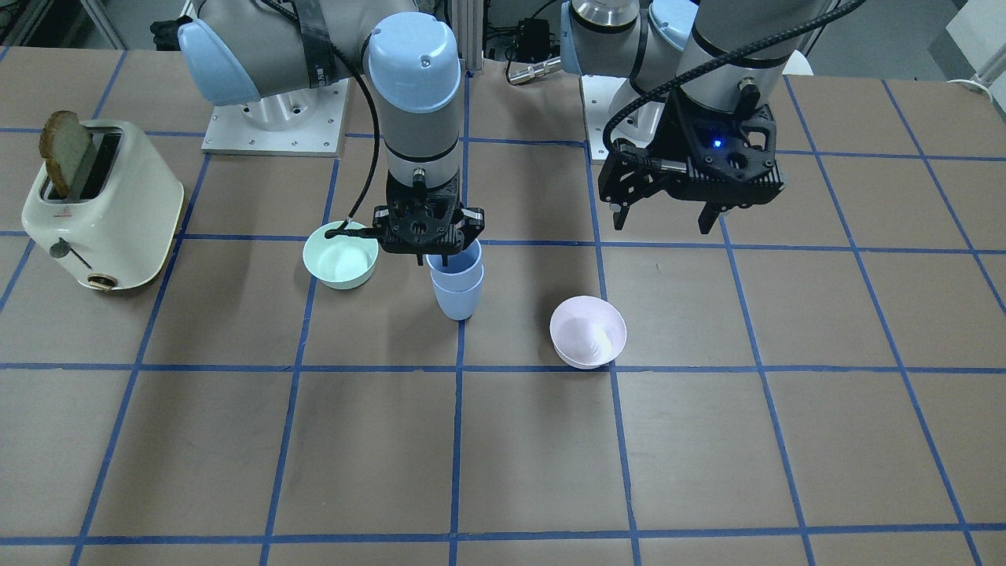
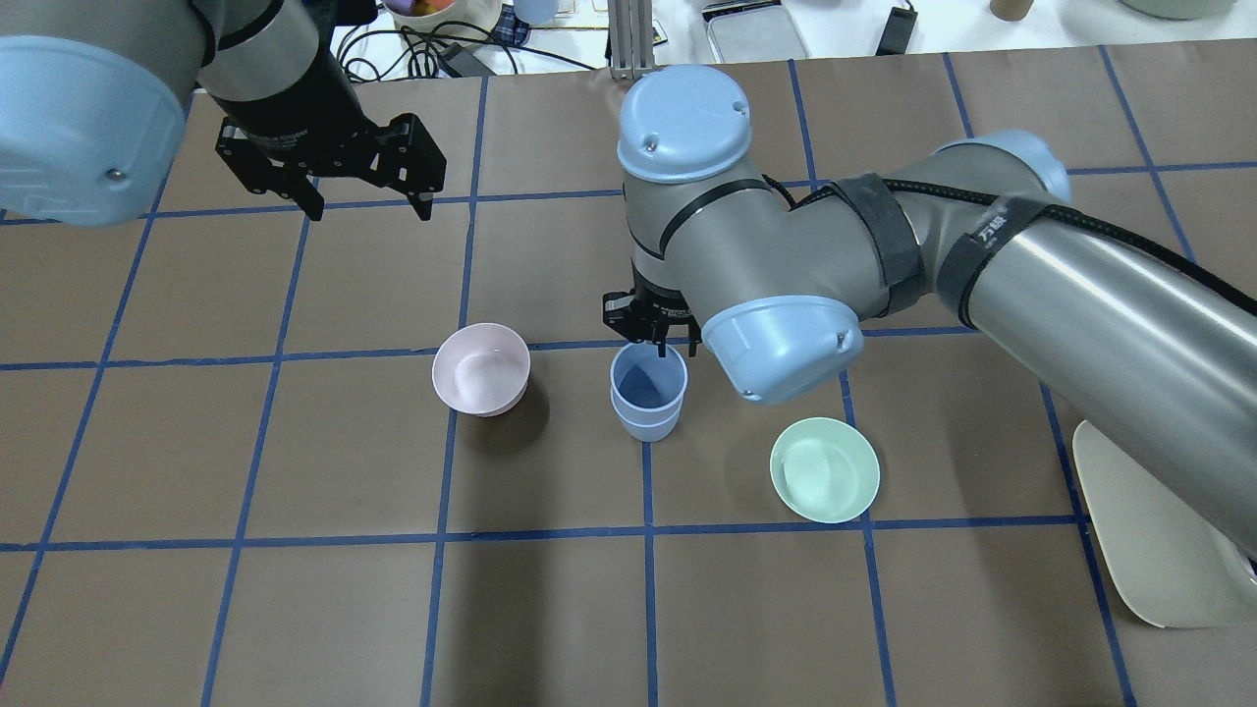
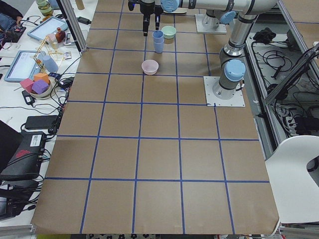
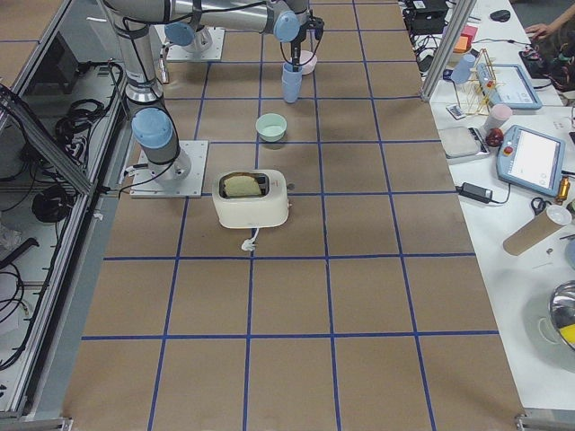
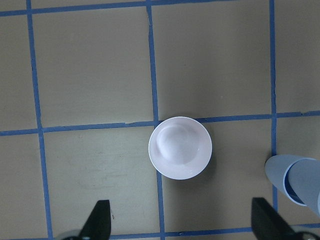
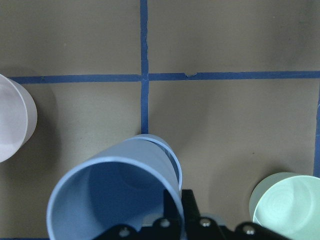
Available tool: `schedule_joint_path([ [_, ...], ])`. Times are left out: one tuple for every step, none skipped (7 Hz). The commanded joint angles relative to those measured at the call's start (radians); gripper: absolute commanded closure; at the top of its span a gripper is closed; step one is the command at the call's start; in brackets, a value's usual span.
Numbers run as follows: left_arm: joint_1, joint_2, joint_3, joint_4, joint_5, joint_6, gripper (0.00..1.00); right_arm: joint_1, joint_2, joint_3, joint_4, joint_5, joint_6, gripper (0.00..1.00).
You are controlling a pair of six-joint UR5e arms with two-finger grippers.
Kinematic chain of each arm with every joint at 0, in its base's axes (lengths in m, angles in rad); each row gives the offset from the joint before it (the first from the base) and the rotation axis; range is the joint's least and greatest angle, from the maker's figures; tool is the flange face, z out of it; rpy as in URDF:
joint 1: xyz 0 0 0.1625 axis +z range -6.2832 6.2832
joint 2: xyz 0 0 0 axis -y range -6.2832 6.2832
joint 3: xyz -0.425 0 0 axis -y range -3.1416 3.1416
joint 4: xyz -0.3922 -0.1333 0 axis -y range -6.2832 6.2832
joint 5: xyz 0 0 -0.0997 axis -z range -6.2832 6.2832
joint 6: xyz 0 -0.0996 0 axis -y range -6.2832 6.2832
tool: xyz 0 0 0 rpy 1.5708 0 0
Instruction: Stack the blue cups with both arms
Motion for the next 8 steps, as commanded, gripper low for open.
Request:
schedule_joint_path([
  [0.000,0.000,0.000,0.000,-0.001,0.000,0.00,-0.021,0.000,-0.007,-0.001,-0.004,-0.007,0.25],
  [0.000,0.000,0.000,0.000,-0.001,0.000,0.00,-0.047,-0.003,-0.033,-0.002,-0.007,-0.089,0.19],
  [0.000,0.000,0.000,0.000,-0.001,0.000,0.00,-0.137,-0.003,-0.100,0.028,-0.004,-0.151,0.16],
  [0.000,0.000,0.000,-0.001,0.000,0.000,0.00,-0.222,-0.004,-0.188,0.138,-0.009,-0.196,0.14],
  [0.000,0.000,0.002,-0.001,-0.001,0.000,0.00,-0.291,-0.010,-0.302,0.241,-0.044,-0.363,0.00],
  [0.000,0.000,0.000,-0.001,-0.001,0.000,0.00,-0.339,-0.033,-0.376,0.286,-0.041,-0.444,0.00],
  [0.000,0.000,0.000,-0.001,0.000,0.000,0.00,-0.366,-0.059,-0.384,0.316,-0.039,-0.452,0.00],
  [0.000,0.000,0.000,-0.001,0.000,0.000,0.00,-0.400,-0.055,-0.383,0.324,-0.039,-0.467,0.00],
])
